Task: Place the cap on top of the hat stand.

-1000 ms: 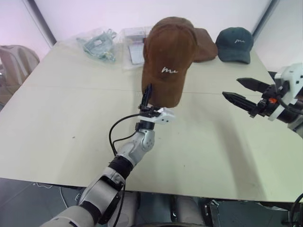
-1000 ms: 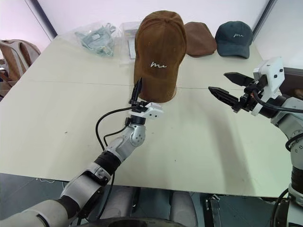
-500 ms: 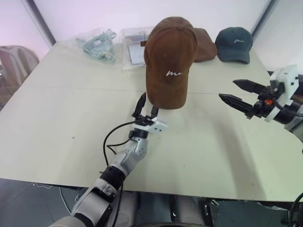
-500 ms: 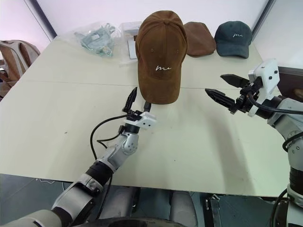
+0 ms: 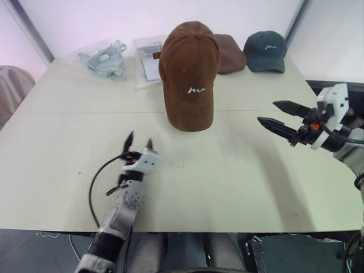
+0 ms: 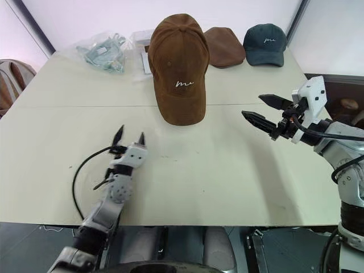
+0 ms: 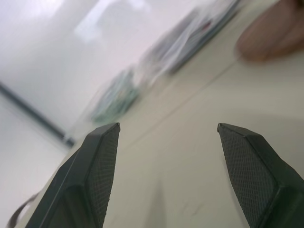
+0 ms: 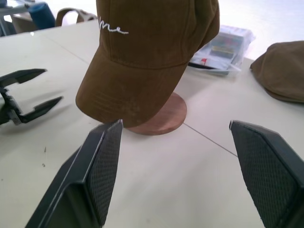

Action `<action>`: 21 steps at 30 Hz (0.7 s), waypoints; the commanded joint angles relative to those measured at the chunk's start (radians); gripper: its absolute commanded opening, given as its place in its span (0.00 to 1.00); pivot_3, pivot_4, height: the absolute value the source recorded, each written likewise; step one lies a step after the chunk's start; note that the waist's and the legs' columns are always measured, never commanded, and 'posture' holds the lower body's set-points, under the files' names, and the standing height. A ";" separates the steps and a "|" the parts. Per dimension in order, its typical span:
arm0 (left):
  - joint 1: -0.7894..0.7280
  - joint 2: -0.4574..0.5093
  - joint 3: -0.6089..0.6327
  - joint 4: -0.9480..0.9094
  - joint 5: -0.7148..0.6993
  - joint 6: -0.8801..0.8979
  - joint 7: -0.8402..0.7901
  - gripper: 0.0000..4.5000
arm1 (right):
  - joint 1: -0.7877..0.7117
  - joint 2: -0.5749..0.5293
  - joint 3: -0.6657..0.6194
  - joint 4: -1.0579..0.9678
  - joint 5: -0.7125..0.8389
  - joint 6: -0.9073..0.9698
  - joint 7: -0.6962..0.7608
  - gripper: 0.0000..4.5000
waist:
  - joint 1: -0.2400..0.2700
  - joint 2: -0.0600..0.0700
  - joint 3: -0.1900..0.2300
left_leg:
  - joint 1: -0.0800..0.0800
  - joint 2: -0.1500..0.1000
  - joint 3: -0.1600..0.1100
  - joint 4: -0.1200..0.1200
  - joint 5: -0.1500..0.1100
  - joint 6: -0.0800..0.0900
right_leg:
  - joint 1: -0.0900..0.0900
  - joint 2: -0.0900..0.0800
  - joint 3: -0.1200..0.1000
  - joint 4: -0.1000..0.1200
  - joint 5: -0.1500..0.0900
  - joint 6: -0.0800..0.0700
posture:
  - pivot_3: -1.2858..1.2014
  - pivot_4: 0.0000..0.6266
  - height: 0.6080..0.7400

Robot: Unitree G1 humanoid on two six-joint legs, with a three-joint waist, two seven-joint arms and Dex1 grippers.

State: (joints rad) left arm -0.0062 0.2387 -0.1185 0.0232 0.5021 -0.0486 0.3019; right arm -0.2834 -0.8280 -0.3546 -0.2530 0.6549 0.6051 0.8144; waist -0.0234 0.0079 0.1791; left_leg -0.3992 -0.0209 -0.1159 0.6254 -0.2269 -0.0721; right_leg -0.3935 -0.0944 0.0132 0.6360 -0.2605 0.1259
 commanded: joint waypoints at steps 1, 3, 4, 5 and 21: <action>0.097 0.019 0.113 -0.179 -0.063 0.093 -0.074 0.76 | -0.029 0.013 0.010 0.010 -0.006 -0.036 0.012 0.81 | 0.005 -0.001 0.001 | 0.000 0.000 0.000 0.000 0.000 0.000 | 0.000 0.000 0.000 0.000 0.000 0.000 | 0.52 0.24 1.00; 0.136 0.025 0.155 -0.266 -0.100 0.137 -0.127 0.76 | -0.040 0.020 0.022 0.023 -0.008 -0.043 0.018 0.81 | 0.010 -0.003 0.002 | 0.000 0.000 0.000 0.001 0.000 0.000 | 0.001 0.000 0.000 0.000 -0.002 -0.004 | 0.52 0.24 1.00; 0.148 0.025 0.177 -0.304 -0.121 0.162 -0.152 0.76 | -0.045 0.023 0.028 0.029 -0.009 -0.046 0.022 0.81 | 0.014 -0.003 0.002 | 0.000 0.000 0.000 0.001 0.000 0.000 | 0.001 0.000 0.000 0.000 -0.002 -0.005 | 0.52 0.24 1.00; 0.155 0.024 0.199 -0.336 -0.147 0.186 -0.177 0.76 | -0.050 0.025 0.035 0.036 -0.010 -0.048 0.026 0.81 | 0.018 -0.004 0.002 | -0.002 0.000 0.000 0.002 0.000 0.000 | 0.001 0.000 0.000 -0.001 -0.002 -0.005 | 0.52 0.24 1.00; 0.073 0.082 0.290 -0.517 -0.299 0.293 -0.378 0.76 | -0.070 0.058 0.076 0.107 -0.048 -0.099 0.059 0.81 | 0.011 -0.005 0.003 | -0.007 0.000 0.000 0.003 0.000 0.000 | -0.002 0.000 0.000 -0.004 -0.001 -0.006 | 0.52 0.24 1.00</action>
State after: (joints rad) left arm 0.0717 0.3108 0.1525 -0.4476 0.2054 0.2518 -0.0691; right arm -0.3320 -0.7675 -0.2591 -0.1315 0.6030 0.5283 0.8702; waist -0.0121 0.0032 0.1818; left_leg -0.4061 -0.0213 -0.1159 0.6287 -0.2271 -0.0718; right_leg -0.3960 -0.0943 0.0136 0.6324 -0.2612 0.1201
